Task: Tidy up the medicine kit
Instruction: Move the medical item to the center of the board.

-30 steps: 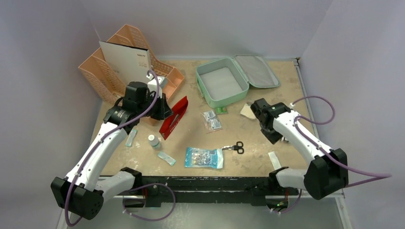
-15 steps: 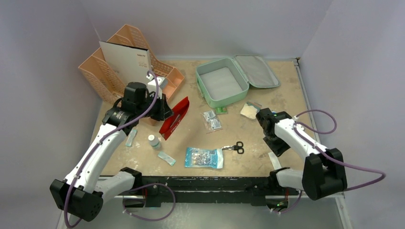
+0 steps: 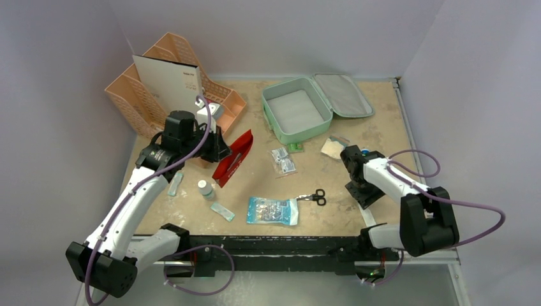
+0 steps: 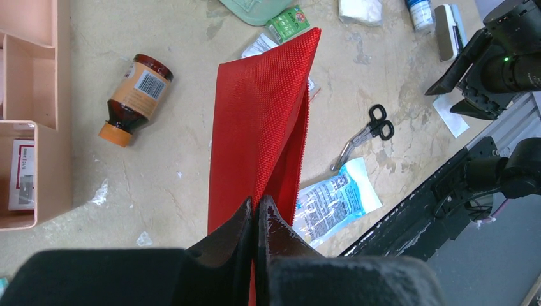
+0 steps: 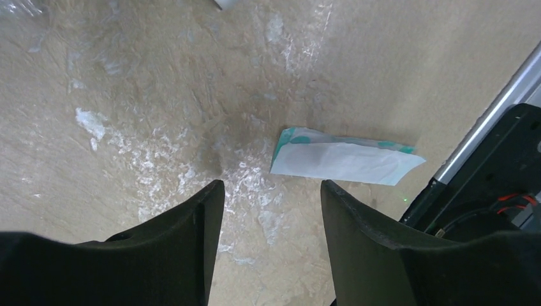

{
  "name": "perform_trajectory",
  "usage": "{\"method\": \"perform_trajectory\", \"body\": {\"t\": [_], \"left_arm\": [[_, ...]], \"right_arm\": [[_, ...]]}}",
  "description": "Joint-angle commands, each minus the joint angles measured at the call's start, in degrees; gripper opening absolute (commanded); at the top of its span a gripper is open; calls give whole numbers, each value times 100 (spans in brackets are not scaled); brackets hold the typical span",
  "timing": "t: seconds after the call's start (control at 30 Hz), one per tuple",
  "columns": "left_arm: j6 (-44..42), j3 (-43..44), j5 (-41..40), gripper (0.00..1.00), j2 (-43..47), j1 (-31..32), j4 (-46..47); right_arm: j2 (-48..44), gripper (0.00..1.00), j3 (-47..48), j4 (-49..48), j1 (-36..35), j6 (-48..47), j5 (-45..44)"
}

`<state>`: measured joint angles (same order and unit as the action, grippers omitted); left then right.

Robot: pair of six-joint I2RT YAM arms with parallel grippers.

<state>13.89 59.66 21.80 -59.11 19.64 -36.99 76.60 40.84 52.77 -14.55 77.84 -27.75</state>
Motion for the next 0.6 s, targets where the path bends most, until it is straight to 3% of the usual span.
{"method": "perform_trajectory", "body": {"t": [0.0, 0.27, 0.57], "left_arm": [[-96, -14, 17, 0, 111, 22, 184], [-106, -7, 35, 0, 86, 22, 175], [-123, 1, -36, 0, 85, 22, 166]], "right_arm": [[9, 60, -138, -286, 22, -47, 230], [-62, 58, -307, -747, 21, -287, 183], [-950, 57, -1216, -2448, 21, -985, 542]]}}
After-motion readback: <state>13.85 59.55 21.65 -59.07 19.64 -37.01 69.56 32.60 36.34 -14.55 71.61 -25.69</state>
